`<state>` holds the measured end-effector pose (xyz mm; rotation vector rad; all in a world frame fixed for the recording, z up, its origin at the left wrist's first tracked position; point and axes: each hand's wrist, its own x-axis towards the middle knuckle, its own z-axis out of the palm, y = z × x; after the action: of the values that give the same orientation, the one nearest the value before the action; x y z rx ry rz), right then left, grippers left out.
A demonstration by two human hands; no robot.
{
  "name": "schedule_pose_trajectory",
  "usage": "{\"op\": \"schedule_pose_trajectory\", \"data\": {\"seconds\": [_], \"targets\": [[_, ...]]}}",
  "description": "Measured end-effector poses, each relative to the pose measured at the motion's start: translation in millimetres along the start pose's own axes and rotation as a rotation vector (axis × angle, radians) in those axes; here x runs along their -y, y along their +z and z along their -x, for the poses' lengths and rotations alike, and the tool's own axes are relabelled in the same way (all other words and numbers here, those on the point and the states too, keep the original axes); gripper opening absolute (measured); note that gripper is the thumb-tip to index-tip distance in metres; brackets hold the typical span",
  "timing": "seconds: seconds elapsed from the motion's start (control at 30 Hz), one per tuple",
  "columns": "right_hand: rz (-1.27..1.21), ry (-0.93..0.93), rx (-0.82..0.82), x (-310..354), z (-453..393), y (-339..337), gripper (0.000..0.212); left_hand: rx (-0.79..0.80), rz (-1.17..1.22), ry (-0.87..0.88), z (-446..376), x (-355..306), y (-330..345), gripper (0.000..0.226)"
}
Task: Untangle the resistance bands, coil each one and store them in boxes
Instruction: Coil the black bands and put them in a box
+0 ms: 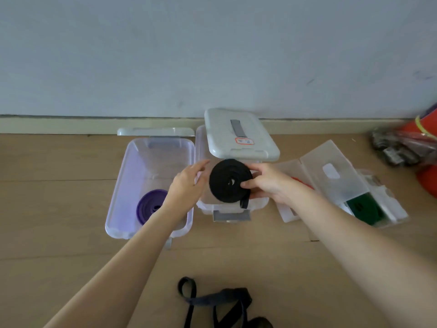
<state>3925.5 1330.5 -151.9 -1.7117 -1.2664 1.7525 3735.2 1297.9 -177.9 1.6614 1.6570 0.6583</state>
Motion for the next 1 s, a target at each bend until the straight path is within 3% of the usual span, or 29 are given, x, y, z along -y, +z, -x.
{"op": "schedule_pose_trajectory", "data": {"seconds": [0.1,0.17,0.27,0.37,0.5,0.67,0.8,0.9,1.0], "targets": [[0.146,0.047,-0.005,-11,-27,2,0.050,-0.025,-0.312,0.138,1,18,11,0.034],[0.165,0.041,-0.064,-15,-46,6,0.052,-0.046,-0.395,0.195,4,26,17,0.033],[0.412,0.011,-0.168,-18,-73,21,0.047,-0.091,-0.334,0.200,10,30,24,0.037],[0.745,0.083,-0.143,-27,-91,36,0.048,-0.137,-0.226,0.189,18,36,28,0.045],[0.818,0.072,-0.062,-38,-93,38,0.049,-0.150,-0.196,0.239,25,42,32,0.048],[0.677,-0.010,-0.057,-55,-83,36,0.058,-0.059,-0.478,0.330,2,35,25,0.039],[0.524,0.023,-0.029,-60,-77,34,0.065,-0.063,-0.489,0.194,-31,26,30,0.039],[0.697,-0.012,0.032,-65,-78,36,0.058,-0.132,-0.403,0.152,-33,23,37,0.041],[0.787,-0.084,-0.039,-71,-83,43,0.045,-0.136,-0.370,0.213,-25,35,32,0.035]]}}
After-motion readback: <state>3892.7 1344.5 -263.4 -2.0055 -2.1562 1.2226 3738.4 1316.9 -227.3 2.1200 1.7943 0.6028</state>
